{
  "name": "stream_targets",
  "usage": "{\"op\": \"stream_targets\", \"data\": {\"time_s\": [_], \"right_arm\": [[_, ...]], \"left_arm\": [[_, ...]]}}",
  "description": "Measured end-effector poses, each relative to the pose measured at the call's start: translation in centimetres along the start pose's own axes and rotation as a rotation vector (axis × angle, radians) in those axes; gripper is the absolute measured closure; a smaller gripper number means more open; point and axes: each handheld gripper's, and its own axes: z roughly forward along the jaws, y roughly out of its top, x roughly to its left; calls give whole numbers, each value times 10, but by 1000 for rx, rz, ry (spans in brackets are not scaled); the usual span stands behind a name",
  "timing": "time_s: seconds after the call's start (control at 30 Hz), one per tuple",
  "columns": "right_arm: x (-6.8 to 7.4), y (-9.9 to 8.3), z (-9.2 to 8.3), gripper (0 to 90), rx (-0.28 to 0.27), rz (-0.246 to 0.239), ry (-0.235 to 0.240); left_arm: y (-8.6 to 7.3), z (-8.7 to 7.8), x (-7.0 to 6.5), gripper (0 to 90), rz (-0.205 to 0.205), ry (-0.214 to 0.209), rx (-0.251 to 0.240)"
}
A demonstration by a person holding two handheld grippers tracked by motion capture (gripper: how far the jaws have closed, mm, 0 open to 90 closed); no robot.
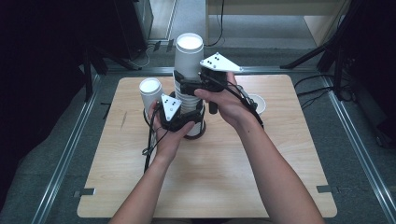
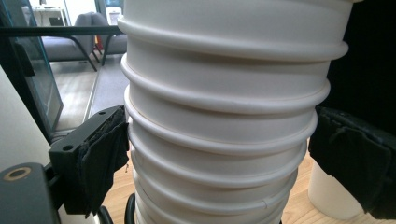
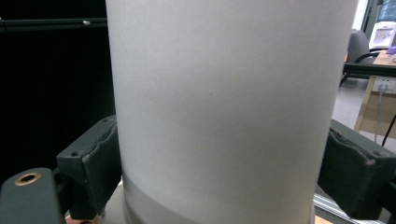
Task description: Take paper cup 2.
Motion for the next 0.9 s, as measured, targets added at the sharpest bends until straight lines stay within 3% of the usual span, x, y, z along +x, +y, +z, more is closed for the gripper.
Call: {"op": "stream_targets", "data": {"time_s": [0.2, 0.9], "right_arm": [[2, 5, -1, 116, -1, 3, -20], [11, 28, -9, 125, -109, 25, -53]], "left_arm": [[0, 0, 0, 55, 1, 0, 1], [0, -2, 1, 61, 9, -3, 9]]}}
